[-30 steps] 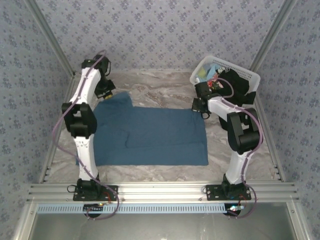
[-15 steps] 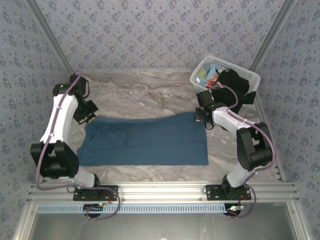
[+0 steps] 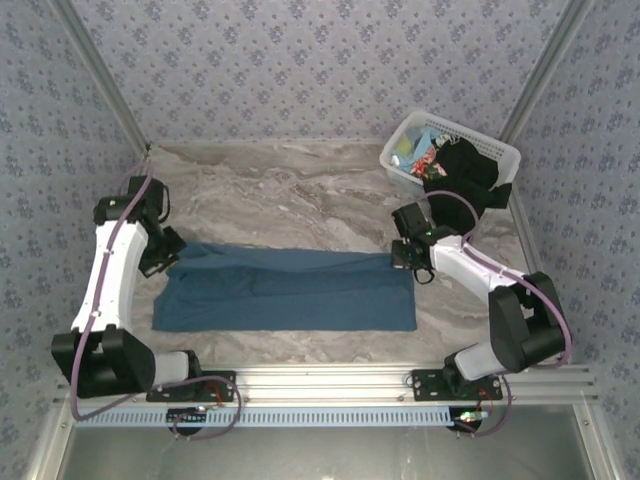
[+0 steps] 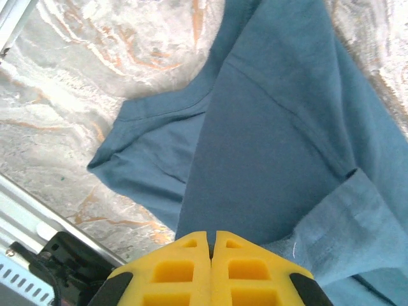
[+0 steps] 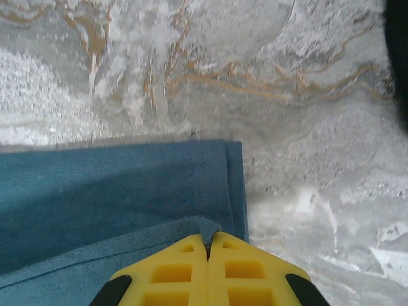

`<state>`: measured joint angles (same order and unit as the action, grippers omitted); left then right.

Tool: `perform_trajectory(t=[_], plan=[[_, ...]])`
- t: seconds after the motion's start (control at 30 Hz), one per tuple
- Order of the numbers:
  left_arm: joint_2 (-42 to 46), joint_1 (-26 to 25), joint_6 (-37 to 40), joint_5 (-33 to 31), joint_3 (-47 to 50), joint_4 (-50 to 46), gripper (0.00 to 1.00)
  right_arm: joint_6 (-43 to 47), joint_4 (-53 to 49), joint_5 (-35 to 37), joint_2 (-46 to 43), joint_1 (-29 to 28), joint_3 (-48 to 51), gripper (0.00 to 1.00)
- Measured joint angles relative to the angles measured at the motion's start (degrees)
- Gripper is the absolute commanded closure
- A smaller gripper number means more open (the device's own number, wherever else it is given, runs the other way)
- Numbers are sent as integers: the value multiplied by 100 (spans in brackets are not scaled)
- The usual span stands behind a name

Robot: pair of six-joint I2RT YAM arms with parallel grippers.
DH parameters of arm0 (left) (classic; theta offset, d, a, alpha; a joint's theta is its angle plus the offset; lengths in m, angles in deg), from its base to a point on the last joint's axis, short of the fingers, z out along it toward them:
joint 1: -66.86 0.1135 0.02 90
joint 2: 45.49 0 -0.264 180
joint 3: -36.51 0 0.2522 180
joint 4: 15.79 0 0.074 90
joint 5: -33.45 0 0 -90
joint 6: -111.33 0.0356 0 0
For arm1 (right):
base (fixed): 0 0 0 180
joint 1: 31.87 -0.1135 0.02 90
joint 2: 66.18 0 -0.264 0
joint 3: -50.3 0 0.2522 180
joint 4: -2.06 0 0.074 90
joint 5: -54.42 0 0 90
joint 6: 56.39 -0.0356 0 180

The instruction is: Fold and stack the t-shirts

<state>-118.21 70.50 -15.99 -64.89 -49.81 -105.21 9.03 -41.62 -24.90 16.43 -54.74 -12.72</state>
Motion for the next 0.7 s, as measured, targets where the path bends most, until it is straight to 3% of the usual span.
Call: perform_trajectory(t=[0.33, 0.7], plan=[[673, -17, -208, -114, 1080, -72, 100, -177, -382, 76, -142, -203, 188, 100], [861, -195, -546, -26, 1888, 136, 100, -330, -737, 302, -256, -267, 243, 100]])
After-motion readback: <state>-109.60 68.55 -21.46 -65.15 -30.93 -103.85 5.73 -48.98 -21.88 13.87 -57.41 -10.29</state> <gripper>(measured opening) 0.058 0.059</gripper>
